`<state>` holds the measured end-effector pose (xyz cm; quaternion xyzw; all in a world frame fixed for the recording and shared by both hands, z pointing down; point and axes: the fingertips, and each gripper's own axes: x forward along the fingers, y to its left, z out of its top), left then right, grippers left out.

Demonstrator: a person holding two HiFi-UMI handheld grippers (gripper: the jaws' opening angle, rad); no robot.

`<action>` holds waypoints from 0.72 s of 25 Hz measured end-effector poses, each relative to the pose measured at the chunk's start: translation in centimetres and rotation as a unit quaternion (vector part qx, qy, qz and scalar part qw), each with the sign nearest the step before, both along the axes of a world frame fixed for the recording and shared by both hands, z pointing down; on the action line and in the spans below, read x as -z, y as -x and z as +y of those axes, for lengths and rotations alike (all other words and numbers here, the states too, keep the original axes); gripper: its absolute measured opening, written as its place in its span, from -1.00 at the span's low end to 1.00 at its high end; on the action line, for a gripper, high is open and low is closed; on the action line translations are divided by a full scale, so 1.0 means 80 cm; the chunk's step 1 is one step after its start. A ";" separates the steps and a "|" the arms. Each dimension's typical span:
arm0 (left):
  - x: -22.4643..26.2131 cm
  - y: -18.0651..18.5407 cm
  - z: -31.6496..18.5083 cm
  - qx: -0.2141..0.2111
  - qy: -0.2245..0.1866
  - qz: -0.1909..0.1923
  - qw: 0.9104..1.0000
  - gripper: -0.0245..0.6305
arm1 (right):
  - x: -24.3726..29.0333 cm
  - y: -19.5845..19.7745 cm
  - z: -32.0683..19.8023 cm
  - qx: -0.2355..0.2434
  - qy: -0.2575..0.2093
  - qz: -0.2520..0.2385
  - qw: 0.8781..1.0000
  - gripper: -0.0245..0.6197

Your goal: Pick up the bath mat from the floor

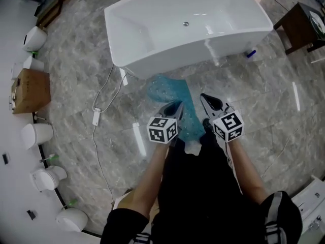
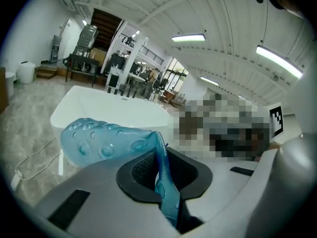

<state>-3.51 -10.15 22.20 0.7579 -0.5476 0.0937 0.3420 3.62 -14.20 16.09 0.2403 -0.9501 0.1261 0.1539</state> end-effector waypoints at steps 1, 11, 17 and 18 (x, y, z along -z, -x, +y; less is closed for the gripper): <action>0.016 0.007 0.001 0.002 -0.012 -0.006 1.000 -0.79 | 0.012 0.006 0.002 0.003 -0.007 -0.003 1.000 -0.89; 0.206 0.076 0.007 0.039 -0.178 -0.070 0.981 -0.79 | 0.147 0.068 0.010 0.030 -0.096 -0.050 0.994 -0.88; 0.281 0.125 0.031 0.078 -0.236 -0.129 0.960 -0.79 | 0.212 0.091 0.004 0.051 -0.138 -0.078 0.986 -0.89; 0.292 0.133 0.033 0.083 -0.242 -0.139 0.957 -0.79 | 0.221 0.095 0.001 0.053 -0.143 -0.083 0.985 -0.89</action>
